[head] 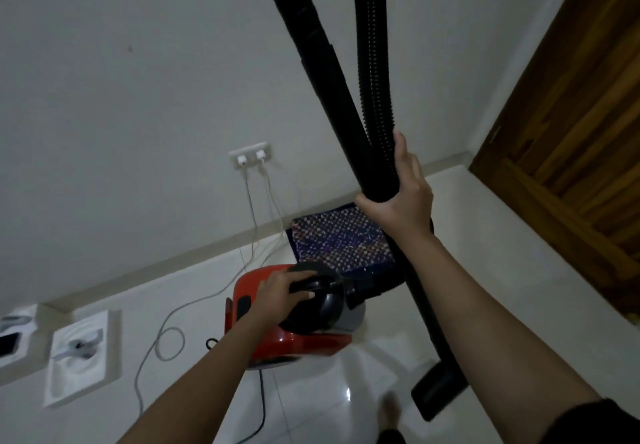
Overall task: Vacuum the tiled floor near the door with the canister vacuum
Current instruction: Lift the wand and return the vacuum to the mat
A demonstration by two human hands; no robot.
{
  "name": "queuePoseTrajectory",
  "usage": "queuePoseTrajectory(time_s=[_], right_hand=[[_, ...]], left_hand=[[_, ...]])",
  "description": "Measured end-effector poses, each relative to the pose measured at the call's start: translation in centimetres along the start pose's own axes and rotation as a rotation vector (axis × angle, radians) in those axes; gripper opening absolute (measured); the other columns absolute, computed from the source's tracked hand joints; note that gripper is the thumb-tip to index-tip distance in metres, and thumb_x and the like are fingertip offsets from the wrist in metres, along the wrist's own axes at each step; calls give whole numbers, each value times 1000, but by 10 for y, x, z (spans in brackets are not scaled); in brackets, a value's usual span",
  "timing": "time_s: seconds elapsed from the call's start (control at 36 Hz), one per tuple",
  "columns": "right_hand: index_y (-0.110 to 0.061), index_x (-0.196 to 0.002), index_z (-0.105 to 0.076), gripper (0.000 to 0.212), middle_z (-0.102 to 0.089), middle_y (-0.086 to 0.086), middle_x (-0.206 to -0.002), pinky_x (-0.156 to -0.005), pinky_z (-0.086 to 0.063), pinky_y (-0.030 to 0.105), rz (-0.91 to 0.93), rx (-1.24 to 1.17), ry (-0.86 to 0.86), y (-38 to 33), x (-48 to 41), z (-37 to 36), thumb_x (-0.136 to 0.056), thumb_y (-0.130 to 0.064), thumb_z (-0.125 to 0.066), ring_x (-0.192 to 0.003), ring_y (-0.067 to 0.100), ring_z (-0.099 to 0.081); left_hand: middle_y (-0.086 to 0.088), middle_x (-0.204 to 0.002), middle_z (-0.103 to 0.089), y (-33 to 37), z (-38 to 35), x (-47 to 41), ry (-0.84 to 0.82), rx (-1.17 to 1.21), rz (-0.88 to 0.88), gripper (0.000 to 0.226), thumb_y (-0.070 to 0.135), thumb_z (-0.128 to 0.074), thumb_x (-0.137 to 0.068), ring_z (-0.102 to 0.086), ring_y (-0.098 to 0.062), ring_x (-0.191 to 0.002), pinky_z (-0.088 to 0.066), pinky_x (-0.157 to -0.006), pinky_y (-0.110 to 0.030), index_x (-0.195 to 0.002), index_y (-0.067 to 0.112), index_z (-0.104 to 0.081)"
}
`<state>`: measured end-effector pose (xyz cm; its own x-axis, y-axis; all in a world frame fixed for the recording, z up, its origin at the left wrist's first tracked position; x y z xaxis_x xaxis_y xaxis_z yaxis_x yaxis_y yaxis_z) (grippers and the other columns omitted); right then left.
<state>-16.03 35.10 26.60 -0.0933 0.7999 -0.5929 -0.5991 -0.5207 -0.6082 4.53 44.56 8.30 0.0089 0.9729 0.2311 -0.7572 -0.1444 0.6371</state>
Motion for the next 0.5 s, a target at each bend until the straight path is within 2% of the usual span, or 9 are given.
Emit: queuePoseTrajectory(time_s=[0.22, 0.44, 0.5], right_hand=[[-14, -151, -25, 102, -58, 9, -117, -76, -46, 24, -44, -51, 10, 76, -88, -17, -64, -26, -76, -94, 9, -51], [-17, -151, -18, 103, -56, 9, -116, -80, -43, 20, -48, -106, -17, 149, -160, -65, -66, -26, -75, -97, 6, -50], [-20, -151, -17, 103, -56, 9, -118, -80, -44, 20, -57, -106, -18, 168, -176, -82, -65, -28, -74, -99, 7, -50]], left_hand=[[-2, -133, -60, 19, 8, -98, 39, 46, 115, 48, 25, -72, -83, -53, -22, -123, -41, -106, -42, -129, 30, -59], [0, -123, -66, 29, 1, -194, 107, 37, 167, 43, 23, -70, -83, -57, -20, -116, -43, -100, -42, -124, 31, -63], [1, -124, -65, 23, -1, -222, 108, 45, 182, 42, 25, -70, -84, -57, -19, -117, -43, -100, -37, -125, 31, -62]])
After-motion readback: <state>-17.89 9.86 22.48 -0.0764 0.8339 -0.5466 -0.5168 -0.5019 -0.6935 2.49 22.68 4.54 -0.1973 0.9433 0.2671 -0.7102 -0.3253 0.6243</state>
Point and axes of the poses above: each hand's wrist, its own x-axis away from the middle knuckle, its own z-axis out of the back of the hand, y = z × x, the point moved 6 cm from there along -x, towards the middle knuckle
